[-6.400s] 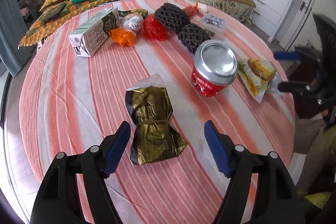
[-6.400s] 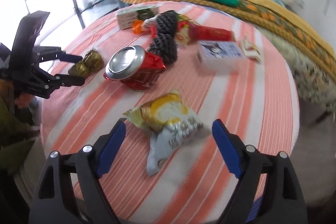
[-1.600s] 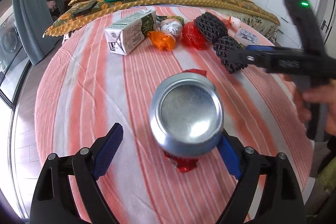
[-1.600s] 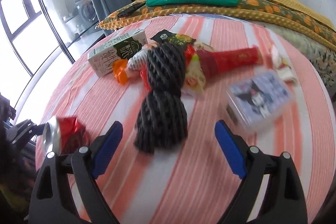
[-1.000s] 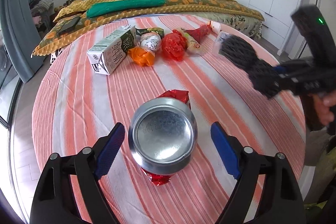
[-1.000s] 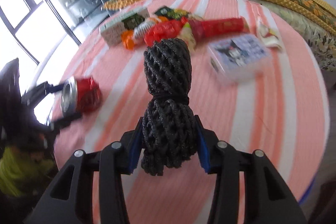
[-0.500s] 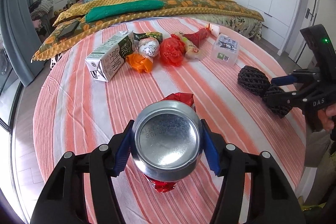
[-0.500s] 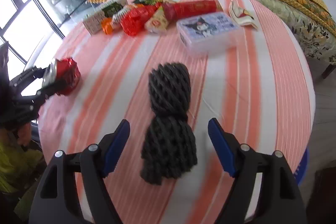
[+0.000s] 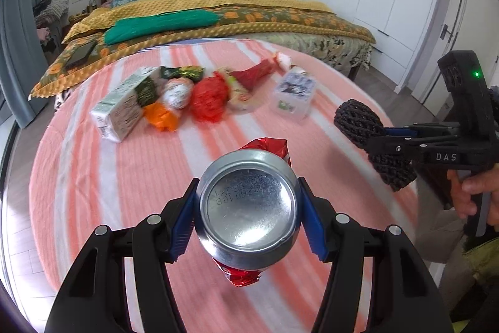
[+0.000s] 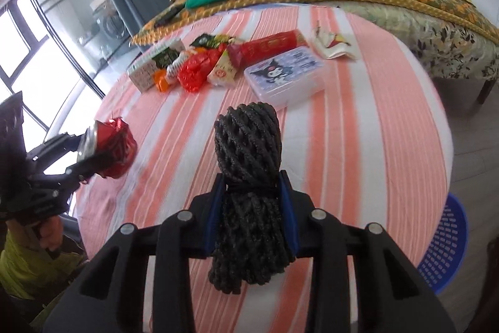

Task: Collect trash
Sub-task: 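Lift the red can with the left tool while the right tool grasps the black mesh net, then carry the can and mesh net over the blue wastebasket and open both tools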

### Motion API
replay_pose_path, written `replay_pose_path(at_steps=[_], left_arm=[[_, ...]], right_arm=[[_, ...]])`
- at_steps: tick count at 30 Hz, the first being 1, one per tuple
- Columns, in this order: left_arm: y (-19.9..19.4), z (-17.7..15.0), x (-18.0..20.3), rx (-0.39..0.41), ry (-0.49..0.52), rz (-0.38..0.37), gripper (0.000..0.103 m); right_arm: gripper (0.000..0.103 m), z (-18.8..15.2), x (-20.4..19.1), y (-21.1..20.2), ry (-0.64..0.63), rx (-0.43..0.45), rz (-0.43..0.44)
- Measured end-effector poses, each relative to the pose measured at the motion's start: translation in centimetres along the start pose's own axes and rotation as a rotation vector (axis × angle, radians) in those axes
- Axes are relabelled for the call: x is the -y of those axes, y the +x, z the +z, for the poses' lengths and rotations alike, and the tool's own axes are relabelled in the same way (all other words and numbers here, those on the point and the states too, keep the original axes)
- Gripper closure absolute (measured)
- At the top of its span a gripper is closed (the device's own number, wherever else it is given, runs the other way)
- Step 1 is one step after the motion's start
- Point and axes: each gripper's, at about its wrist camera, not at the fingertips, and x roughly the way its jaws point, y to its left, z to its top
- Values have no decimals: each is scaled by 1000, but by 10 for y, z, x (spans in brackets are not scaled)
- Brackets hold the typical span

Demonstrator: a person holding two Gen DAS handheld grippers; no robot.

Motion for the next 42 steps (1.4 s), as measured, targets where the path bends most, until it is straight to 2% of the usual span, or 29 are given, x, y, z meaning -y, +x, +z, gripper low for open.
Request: replay_pose_path(at_steps=[4,6,14,20,27,33,35,36,37,38,39,42], left_arm=[[7,15,40,2,36,-59,43],[15,25,66,-5,59,-97,43],[52,56,189,-42,168,-251,43],[102,71,281,-85,242,-315,43],[192,72,363,-175,279,-330,43],[240,62,385,-243,293,-315,43],[253,60,390,-258,299,-312,43],[258,59,393,-263,302,-313,42],[265,57,396,-268,307,-311,40],[269,55,396,-274,311,-306,27],[272,55,396,-268,310,-290,20],[269,60,394,-239,292,-289,16]], right_arm=[[70,-8,32,-33,82,63,8],[70,-13,56,-52,130,98,-16],[70,-47,172,-116,301,184,-216],[70,-71,246,-127,395,180,-296],[70,-107,323,-107,520,130,-301],[70,-126,367,-85,605,101,-242],[67,-128,378,-78,626,97,-234],[63,-130,384,-73,643,97,-228],[57,-132,391,-70,662,97,-220],[46,-133,395,-67,680,100,-213],[43,-135,398,-68,695,103,-218],[42,-139,405,-78,729,136,-222]])
